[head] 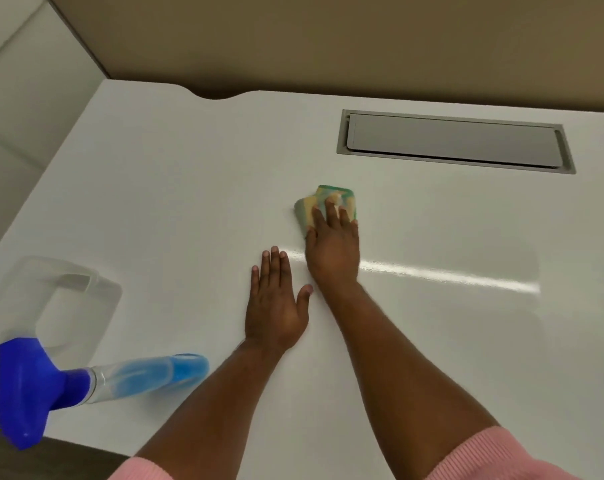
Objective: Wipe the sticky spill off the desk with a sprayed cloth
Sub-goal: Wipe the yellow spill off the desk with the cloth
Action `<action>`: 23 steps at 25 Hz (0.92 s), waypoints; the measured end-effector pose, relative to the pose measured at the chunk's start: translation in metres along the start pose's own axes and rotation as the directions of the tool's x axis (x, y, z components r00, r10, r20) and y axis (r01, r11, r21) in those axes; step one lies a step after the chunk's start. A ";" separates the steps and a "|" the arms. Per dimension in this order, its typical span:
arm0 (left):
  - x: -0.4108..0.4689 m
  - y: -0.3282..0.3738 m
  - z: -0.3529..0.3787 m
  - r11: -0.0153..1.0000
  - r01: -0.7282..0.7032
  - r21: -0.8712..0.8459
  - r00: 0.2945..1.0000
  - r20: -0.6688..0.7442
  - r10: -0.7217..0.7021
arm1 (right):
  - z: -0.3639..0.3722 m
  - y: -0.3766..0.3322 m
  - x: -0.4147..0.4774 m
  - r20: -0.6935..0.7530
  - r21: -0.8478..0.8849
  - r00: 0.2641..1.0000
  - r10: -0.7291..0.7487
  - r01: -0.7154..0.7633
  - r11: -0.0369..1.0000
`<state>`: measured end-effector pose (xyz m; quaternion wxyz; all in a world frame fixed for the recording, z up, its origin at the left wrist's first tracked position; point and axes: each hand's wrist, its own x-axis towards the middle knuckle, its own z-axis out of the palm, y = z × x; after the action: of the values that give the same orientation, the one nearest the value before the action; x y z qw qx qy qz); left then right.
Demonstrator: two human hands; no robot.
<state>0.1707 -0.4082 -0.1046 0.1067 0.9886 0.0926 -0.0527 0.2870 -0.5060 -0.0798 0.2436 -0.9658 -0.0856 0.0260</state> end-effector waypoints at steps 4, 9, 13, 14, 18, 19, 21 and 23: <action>0.001 -0.004 0.002 0.998 -0.067 0.019 0.998 0.016 0.067 | 0.024 -0.039 0.006 0.126 0.004 0.976 -0.176 0.177 0.984; 0.000 -0.003 0.001 1.000 0.004 -0.025 0.999 -0.035 -0.005 | -0.007 0.025 0.028 -0.004 -0.033 0.998 0.067 -0.067 0.997; -0.001 -0.002 0.001 0.999 -0.018 -0.030 0.999 -0.035 0.017 | -0.069 0.138 0.010 -0.189 -0.062 0.917 0.351 -0.368 0.928; -0.002 -0.001 0.001 0.999 -0.022 -0.026 0.999 -0.041 0.021 | -0.087 0.167 -0.001 -0.230 -0.058 0.882 0.410 -0.433 0.899; -0.002 0.000 0.002 1.000 -0.025 -0.014 0.998 -0.054 0.025 | -0.132 0.237 -0.038 -0.335 -0.005 0.738 0.585 -0.623 0.783; -0.001 0.001 0.002 0.999 -0.029 -0.013 0.998 -0.058 0.028 | -0.134 0.241 -0.040 -0.350 0.007 0.720 0.599 -0.638 0.770; -0.001 0.002 0.002 1.000 -0.026 -0.011 0.998 -0.055 0.025 | -0.132 0.235 -0.035 -0.362 0.028 0.704 0.611 -0.647 0.762; 0.000 0.003 0.000 1.000 -0.022 -0.007 0.999 -0.045 0.022 | -0.124 0.215 -0.017 -0.337 0.027 0.737 0.586 -0.614 0.788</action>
<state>0.1708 -0.4112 -0.1039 0.1091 0.9900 0.0842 -0.0288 0.3143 -0.7534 -0.0724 0.1910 -0.9414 0.2710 -0.0616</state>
